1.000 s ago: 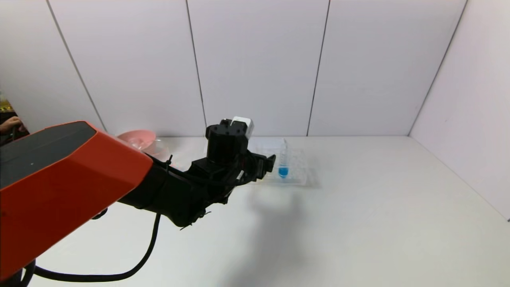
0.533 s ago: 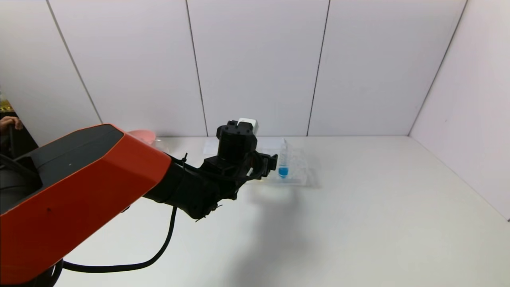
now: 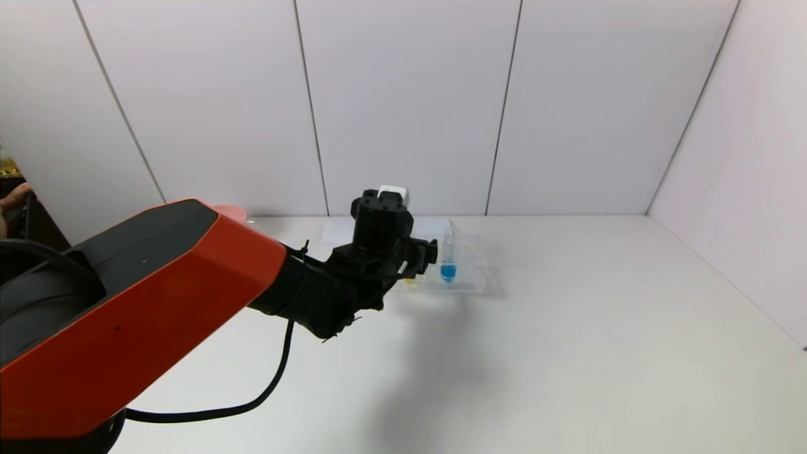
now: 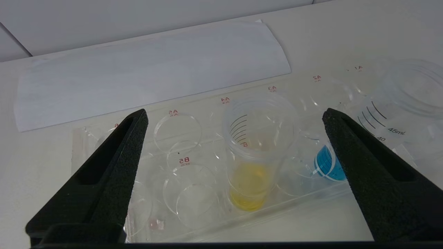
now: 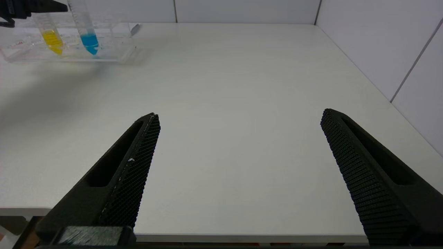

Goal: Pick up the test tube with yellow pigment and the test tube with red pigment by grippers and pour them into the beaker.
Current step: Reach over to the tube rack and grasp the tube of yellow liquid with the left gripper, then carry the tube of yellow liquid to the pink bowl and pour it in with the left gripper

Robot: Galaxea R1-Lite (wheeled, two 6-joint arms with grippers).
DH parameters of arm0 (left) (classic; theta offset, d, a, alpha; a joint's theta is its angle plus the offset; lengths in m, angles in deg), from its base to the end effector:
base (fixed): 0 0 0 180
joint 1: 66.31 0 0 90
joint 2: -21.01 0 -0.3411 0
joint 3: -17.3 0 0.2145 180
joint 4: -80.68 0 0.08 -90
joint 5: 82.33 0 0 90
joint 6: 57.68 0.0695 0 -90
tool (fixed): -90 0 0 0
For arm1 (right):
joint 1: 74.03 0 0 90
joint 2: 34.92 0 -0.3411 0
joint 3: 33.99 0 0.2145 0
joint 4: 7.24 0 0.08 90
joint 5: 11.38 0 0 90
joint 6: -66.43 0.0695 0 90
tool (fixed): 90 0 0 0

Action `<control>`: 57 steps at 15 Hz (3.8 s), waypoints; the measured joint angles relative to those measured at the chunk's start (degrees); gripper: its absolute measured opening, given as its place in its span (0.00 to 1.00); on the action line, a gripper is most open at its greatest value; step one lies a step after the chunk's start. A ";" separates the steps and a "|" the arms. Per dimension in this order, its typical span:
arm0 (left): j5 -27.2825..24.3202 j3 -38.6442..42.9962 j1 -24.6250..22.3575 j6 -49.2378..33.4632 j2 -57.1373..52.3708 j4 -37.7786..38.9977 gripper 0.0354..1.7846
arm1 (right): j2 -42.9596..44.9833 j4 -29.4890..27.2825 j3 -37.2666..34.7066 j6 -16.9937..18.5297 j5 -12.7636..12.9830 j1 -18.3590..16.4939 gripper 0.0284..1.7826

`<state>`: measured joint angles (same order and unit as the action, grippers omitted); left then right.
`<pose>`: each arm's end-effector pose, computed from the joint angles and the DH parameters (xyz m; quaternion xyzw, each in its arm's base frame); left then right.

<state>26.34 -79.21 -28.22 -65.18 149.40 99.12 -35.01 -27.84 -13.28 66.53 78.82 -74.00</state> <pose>0.4354 -0.3130 0.1202 -0.0085 0.1137 -0.1604 0.9804 0.0092 -0.0002 0.0761 0.0009 -0.0002 -0.0015 1.0000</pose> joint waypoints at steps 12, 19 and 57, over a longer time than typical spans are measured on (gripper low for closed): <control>-0.35 -0.24 0.30 0.26 0.72 -0.10 0.73 | 0.00 0.00 0.00 0.00 0.01 0.00 0.95; -0.60 -0.18 1.00 0.45 0.69 -0.49 0.24 | 0.00 0.00 0.00 0.00 0.01 0.00 0.95; -0.57 6.78 -3.57 9.97 -25.88 -8.05 0.24 | 0.00 0.02 0.00 0.00 0.01 0.02 0.95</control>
<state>25.77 -72.44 -31.79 -55.21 123.52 91.08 -35.01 -27.82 -13.28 66.53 78.84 -73.98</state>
